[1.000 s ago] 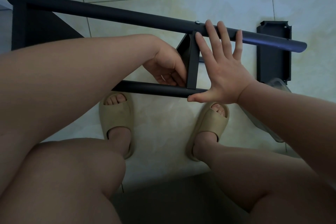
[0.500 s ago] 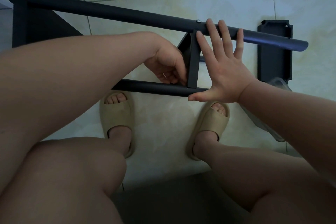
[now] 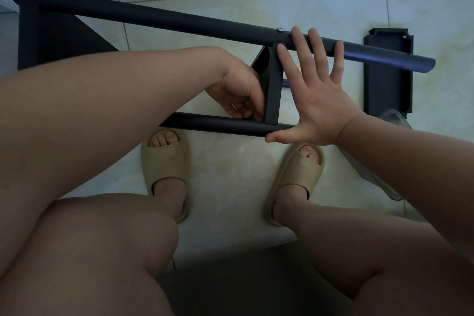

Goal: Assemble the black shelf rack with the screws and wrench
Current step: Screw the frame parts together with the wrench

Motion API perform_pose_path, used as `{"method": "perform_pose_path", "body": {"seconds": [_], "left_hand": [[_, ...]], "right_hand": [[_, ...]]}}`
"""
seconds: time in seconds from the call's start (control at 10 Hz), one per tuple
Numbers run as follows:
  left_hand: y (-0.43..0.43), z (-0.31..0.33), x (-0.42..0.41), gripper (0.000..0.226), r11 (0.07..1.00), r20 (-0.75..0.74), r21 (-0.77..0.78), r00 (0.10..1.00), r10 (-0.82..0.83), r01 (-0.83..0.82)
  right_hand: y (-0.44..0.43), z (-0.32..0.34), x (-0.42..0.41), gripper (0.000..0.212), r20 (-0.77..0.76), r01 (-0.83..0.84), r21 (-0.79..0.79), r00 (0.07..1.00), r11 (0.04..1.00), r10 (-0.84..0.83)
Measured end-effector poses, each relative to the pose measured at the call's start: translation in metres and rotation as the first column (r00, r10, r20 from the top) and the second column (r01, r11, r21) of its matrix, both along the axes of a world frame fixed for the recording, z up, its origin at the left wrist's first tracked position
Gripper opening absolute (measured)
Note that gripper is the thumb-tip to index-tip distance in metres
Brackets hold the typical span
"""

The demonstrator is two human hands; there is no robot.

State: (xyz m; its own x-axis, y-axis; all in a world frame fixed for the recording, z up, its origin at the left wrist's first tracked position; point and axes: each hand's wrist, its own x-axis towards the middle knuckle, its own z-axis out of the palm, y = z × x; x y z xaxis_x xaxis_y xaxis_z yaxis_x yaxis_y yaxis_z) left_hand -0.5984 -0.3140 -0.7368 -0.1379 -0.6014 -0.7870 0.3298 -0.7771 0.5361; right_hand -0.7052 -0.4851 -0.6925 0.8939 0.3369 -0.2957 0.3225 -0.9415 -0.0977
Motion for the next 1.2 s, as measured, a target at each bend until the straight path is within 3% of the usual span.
{"method": "perform_pose_path", "body": {"seconds": [0.3, 0.6, 1.2], "left_hand": [[0.0039, 0.0013, 0.0034, 0.018, 1.000, -0.100, 0.003, 0.995, 0.003, -0.003], [0.0002, -0.0017, 0.0005, 0.011, 1.000, -0.025, 0.008, 1.000, -0.012, 0.012], [0.0012, 0.0007, -0.0009, 0.020, 0.999, -0.048, -0.010, 0.998, 0.031, -0.032]], "right_hand": [[-0.0012, -0.0014, 0.0002, 0.138, 0.007, -0.005, 0.000, 1.000, 1.000, 0.005], [-0.0015, -0.0026, -0.0002, 0.137, 0.016, -0.005, 0.007, 1.000, 1.000, 0.005], [-0.0015, -0.0018, 0.0002, 0.138, 0.012, -0.005, 0.006, 1.000, 1.000, 0.005]]}}
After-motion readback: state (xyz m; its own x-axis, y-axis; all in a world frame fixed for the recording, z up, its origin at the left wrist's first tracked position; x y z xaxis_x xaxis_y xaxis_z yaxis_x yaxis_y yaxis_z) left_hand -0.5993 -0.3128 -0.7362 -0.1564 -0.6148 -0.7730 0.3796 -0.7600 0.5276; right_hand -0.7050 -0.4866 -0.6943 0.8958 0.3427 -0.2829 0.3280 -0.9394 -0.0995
